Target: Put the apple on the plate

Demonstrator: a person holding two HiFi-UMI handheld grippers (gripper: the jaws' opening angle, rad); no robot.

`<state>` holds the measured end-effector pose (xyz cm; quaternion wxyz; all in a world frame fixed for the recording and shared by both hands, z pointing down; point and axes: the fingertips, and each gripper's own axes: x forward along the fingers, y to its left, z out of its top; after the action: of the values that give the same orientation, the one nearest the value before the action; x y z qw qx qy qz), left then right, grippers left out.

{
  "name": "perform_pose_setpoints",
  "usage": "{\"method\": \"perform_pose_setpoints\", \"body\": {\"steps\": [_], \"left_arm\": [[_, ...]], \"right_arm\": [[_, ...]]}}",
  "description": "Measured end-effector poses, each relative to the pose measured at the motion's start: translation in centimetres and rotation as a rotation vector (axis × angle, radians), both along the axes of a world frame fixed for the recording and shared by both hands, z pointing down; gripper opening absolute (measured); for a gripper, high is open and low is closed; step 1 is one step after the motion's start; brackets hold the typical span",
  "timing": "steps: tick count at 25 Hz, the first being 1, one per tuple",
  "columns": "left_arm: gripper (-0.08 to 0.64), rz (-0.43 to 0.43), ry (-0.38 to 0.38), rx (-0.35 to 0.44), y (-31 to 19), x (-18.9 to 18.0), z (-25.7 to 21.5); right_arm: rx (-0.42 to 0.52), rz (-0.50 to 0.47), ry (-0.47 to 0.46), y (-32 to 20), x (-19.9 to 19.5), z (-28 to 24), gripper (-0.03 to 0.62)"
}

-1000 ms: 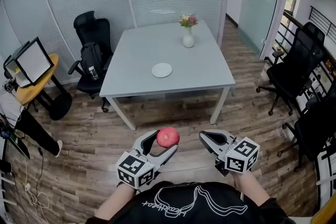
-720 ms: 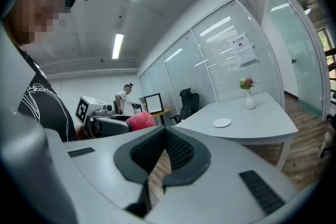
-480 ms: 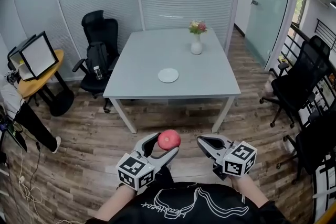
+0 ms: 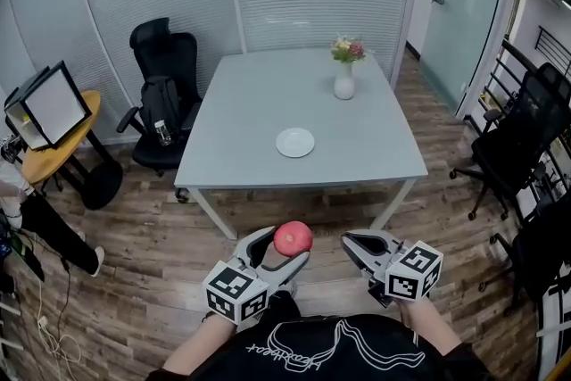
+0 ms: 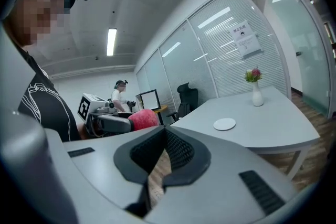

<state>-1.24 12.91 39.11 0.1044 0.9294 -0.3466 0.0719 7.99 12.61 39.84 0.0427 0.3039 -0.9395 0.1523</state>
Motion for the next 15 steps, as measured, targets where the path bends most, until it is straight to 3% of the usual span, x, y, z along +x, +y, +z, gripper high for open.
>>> {"method": "perform_pose_setpoints", "body": {"steps": [15], "left_arm": [[0.331,0.173,-0.038,-0.058,-21.6,-6.7,0.1]], "right_arm": [[-0.088,0.195,-0.017,-19.3,-6.4,0.4,0.009]]}}
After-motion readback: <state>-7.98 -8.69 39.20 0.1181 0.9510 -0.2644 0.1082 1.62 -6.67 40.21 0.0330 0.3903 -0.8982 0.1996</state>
